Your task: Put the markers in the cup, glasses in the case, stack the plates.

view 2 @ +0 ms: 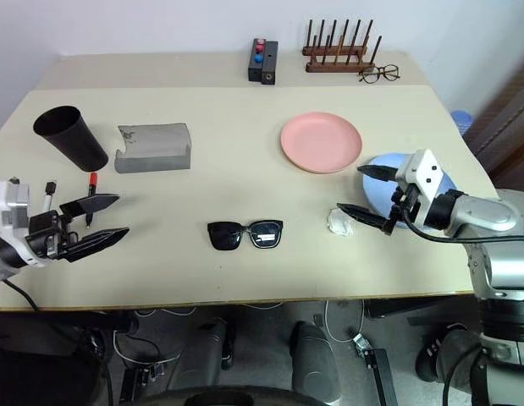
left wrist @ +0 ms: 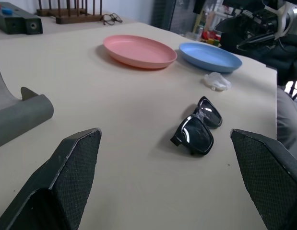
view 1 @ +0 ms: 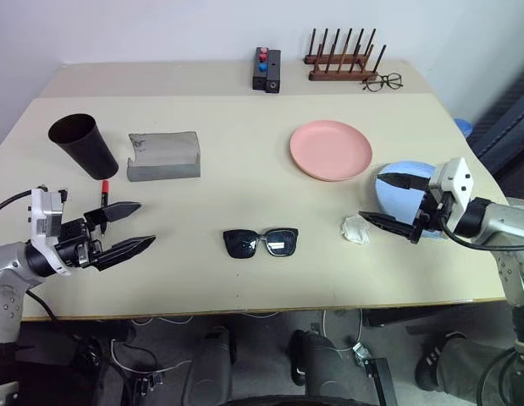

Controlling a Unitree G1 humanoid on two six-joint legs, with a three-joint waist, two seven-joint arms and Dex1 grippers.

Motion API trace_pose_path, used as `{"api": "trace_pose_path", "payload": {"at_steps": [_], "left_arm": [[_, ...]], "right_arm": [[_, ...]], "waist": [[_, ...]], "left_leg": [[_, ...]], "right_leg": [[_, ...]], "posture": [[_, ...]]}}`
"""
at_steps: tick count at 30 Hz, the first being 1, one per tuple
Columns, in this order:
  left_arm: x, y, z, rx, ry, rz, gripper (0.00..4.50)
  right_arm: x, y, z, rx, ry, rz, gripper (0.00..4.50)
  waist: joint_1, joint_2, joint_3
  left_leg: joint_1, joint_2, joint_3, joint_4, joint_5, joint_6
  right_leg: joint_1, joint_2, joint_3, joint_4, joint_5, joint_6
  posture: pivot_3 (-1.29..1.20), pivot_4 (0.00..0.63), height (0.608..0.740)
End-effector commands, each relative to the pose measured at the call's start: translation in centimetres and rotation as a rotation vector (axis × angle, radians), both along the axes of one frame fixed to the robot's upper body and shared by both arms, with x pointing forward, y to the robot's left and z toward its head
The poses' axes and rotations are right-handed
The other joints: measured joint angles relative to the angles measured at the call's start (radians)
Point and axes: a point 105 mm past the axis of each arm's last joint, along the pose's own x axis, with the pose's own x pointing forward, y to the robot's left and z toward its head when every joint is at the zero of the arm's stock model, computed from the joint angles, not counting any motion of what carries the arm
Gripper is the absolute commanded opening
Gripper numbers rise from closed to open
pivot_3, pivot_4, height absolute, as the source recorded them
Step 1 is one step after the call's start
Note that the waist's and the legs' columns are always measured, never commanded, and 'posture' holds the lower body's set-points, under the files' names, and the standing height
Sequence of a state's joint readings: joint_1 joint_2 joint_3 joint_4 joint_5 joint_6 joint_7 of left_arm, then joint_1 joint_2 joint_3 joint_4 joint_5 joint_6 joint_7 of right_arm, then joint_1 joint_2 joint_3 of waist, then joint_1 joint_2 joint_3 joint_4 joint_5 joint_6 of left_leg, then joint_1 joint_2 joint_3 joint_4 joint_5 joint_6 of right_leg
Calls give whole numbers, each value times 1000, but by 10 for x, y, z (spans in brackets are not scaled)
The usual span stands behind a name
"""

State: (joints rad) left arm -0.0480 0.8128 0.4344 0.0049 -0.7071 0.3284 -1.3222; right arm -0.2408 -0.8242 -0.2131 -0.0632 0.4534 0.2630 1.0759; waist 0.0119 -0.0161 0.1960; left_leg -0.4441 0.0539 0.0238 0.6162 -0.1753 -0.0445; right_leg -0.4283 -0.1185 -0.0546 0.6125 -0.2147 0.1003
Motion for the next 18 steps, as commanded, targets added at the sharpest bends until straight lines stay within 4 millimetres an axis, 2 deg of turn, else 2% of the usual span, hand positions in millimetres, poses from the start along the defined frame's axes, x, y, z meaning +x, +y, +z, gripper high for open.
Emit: {"api": "trace_pose_path", "payload": {"at_steps": [1,6,11,14,18], "left_arm": [[2,3,8,8,-15,-13,4466],[9,5,10,24,-4,-18,4466],[11,12,17,68,-24,12,4466],[14,29,19,59,2,85,4466],[22,38,22,38,39,176,4466]], "right_arm": [[-5,2,16,1,-70,-3,4500],[-8,10,19,15,-76,-1,4500],[0,16,17,39,-104,1,4500],[6,35,14,77,-112,26,4500],[10,46,24,99,-141,53,4500]], "waist": [[0,0,0],[0,0,0],[-1,0,0],[-4,0,0],[-4,1,1]], "left_leg": [[0,0,0,0,0,0],[0,0,0,0,1,1],[0,0,0,0,1,1],[0,1,0,-1,0,0],[0,1,0,-1,1,2]], "right_leg": [[0,0,0,0,0,0],[0,0,0,0,0,0],[0,0,0,0,0,0],[-1,0,0,0,0,0],[-1,0,0,0,0,0]], "posture": [[0,150,740],[0,150,740],[0,150,740],[0,150,740],[0,150,740]]}}
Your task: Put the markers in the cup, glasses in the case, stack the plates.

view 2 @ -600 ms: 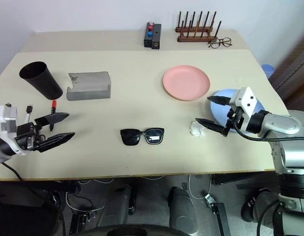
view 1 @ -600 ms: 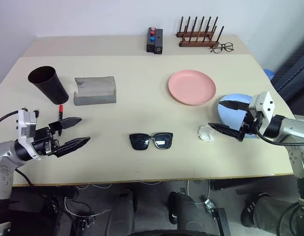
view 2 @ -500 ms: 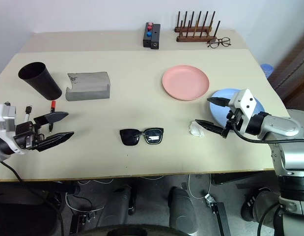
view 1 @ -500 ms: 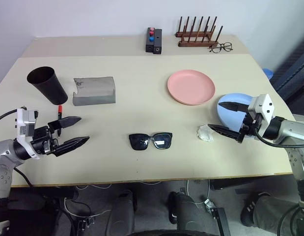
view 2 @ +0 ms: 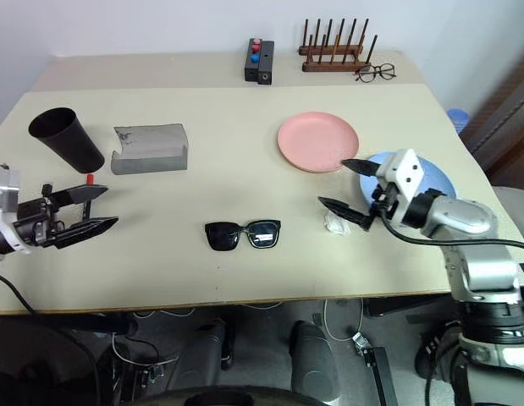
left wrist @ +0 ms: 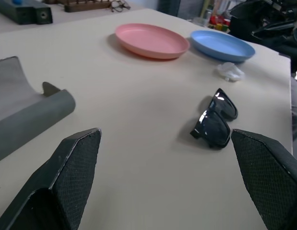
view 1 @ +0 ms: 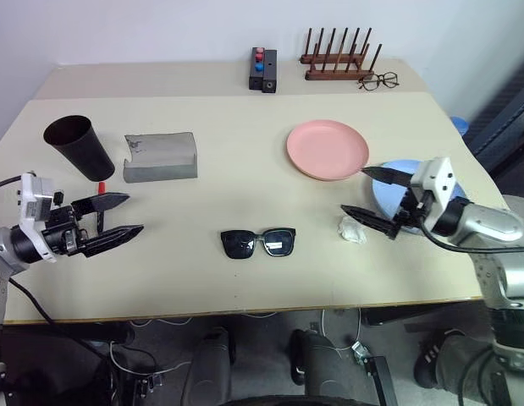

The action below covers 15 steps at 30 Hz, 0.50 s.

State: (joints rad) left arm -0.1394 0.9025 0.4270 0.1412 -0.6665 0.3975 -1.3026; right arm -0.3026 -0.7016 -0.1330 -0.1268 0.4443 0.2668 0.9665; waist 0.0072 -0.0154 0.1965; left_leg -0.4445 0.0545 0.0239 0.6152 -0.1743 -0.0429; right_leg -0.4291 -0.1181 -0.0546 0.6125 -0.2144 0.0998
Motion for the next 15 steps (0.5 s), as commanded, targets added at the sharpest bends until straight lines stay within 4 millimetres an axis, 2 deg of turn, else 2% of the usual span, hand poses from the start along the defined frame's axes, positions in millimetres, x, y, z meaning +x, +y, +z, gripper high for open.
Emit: {"api": "trace_pose_path", "payload": {"at_steps": [1,7,10,15], "left_arm": [[8,16,15,4,-38,107,4466],[23,50,16,56,-70,362,4466],[21,66,29,-7,-74,488,4466],[10,69,38,-110,-25,594,4466]], "right_arm": [[-1,9,19,6,-78,26,4500],[-1,33,25,24,-122,48,4500],[3,56,21,39,-88,82,4500],[2,96,17,137,-5,108,4500]], "waist": [[4,0,0],[2,-1,0],[-4,-1,0],[-7,-2,-1]], "left_leg": [[0,0,0,0,0,0],[0,0,0,0,0,0],[0,0,0,0,0,0],[0,1,0,-1,0,0]], "right_leg": [[0,0,0,0,0,0],[0,0,0,0,1,-2],[0,0,0,0,1,-2],[-1,1,0,0,1,-2]], "posture": [[0,150,740],[0,150,740],[0,150,740],[0,150,740]]}}
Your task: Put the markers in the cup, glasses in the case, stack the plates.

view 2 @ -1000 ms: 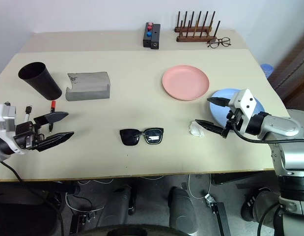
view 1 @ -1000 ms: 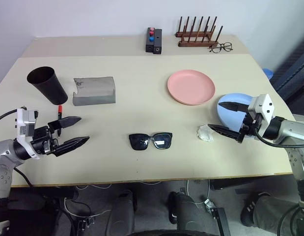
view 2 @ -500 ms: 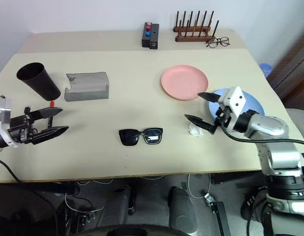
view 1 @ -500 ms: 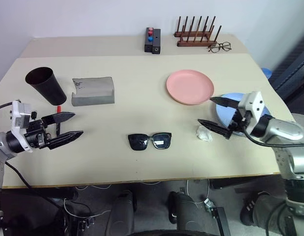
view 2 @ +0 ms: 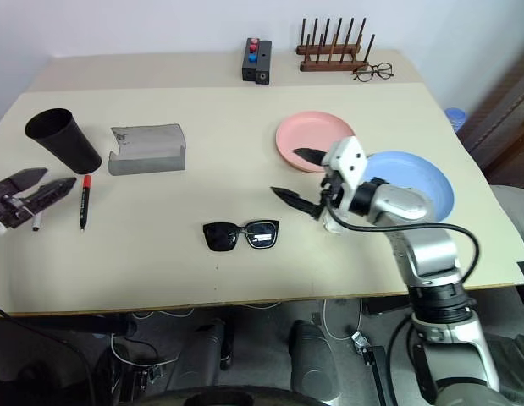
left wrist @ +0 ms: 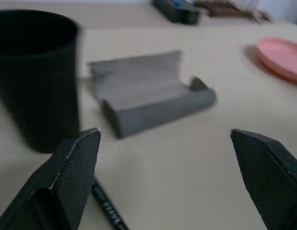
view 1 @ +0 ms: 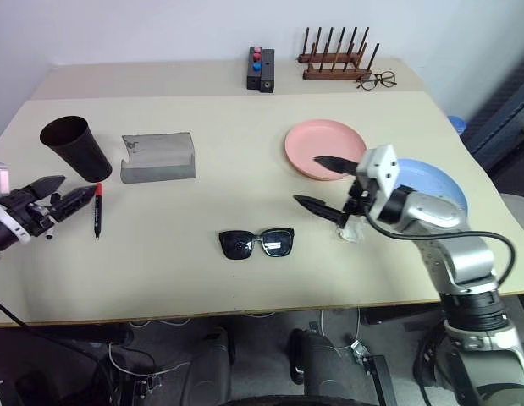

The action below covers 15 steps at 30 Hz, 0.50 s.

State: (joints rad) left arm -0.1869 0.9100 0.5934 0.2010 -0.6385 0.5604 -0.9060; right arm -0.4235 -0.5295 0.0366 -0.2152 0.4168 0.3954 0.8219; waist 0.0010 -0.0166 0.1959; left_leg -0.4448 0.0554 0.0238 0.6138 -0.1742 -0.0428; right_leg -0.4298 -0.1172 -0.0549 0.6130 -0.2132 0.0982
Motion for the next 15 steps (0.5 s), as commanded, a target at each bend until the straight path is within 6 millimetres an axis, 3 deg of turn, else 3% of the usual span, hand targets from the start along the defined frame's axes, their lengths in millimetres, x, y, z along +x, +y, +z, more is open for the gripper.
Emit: {"api": "trace_pose_path", "payload": {"at_steps": [1,4,10,15], "left_arm": [[-14,1,18,-42,-22,86,4466],[-23,7,12,-95,35,122,4466],[-19,48,23,-124,40,276,4466],[-17,88,14,70,58,513,4466]], "right_arm": [[-7,33,11,65,-17,23,4500],[-12,50,14,95,-17,39,4500],[-11,63,14,51,-25,44,4500],[-13,68,10,9,68,76,4500]], "waist": [[-3,0,0],[-7,0,0],[-9,-1,0],[-13,-1,-1]], "left_leg": [[0,0,0,0,0,0],[0,0,0,0,0,0],[0,0,0,1,-2,-3],[0,0,0,-1,-2,-3]], "right_leg": [[0,0,0,0,0,0],[0,0,0,1,0,0],[-1,0,-1,1,0,0],[-1,0,0,0,0,-1]], "posture": [[0,150,740],[0,150,740],[0,150,740],[0,150,740]]}}
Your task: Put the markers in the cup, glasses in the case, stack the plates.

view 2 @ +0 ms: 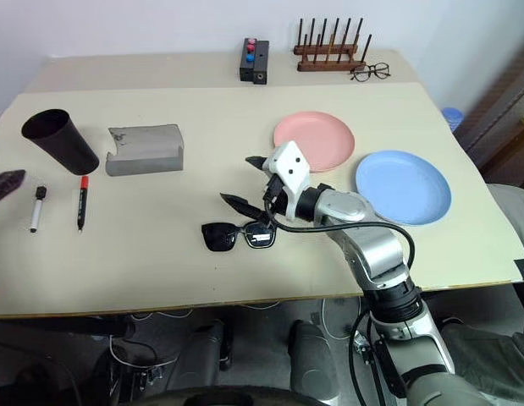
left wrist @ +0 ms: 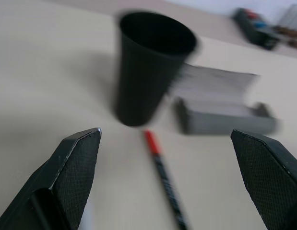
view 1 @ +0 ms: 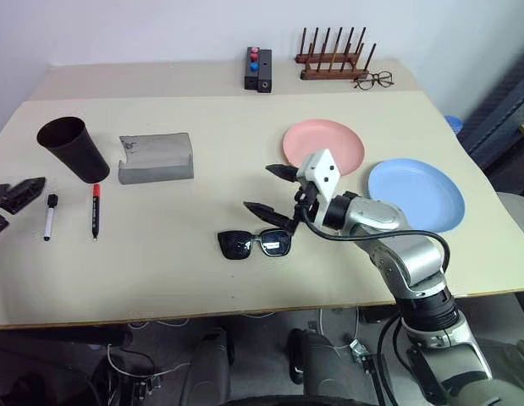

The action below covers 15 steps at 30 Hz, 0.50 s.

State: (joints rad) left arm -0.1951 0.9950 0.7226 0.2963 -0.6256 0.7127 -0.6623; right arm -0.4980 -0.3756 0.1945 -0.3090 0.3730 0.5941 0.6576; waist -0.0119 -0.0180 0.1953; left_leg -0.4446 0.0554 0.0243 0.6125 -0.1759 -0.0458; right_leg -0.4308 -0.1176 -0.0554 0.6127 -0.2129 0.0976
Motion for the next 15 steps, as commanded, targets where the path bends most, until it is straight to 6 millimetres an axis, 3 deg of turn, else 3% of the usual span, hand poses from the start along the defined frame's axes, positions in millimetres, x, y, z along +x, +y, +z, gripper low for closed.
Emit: {"api": "trace_pose_path", "payload": {"at_steps": [1,4,8,13,15], "left_arm": [[-2,26,2,128,16,151,4466],[1,33,-5,142,38,189,4466],[11,33,-16,181,78,201,4466],[19,31,-24,160,96,191,4466],[23,29,-38,154,192,198,4466]], "right_arm": [[-7,6,14,1,5,45,4500],[-9,7,20,31,28,62,4500],[-25,8,40,122,-88,149,4500],[-27,6,42,143,-107,156,4500],[-27,6,42,148,-121,154,4500]], "waist": [[-2,0,0],[-1,0,0],[4,-1,0],[1,-1,-1],[1,-1,-1]], "left_leg": [[0,0,0,-1,0,0],[0,0,0,-1,0,0],[-1,0,0,0,0,0],[0,0,1,0,0,0],[-1,0,1,-1,0,0]], "right_leg": [[0,0,0,0,0,0],[-1,0,0,0,0,0],[-1,0,0,0,0,0],[0,0,0,0,0,0],[-1,0,0,0,0,0]], "posture": [[0,150,740],[0,150,740],[0,150,740],[0,150,740],[0,150,740]]}}
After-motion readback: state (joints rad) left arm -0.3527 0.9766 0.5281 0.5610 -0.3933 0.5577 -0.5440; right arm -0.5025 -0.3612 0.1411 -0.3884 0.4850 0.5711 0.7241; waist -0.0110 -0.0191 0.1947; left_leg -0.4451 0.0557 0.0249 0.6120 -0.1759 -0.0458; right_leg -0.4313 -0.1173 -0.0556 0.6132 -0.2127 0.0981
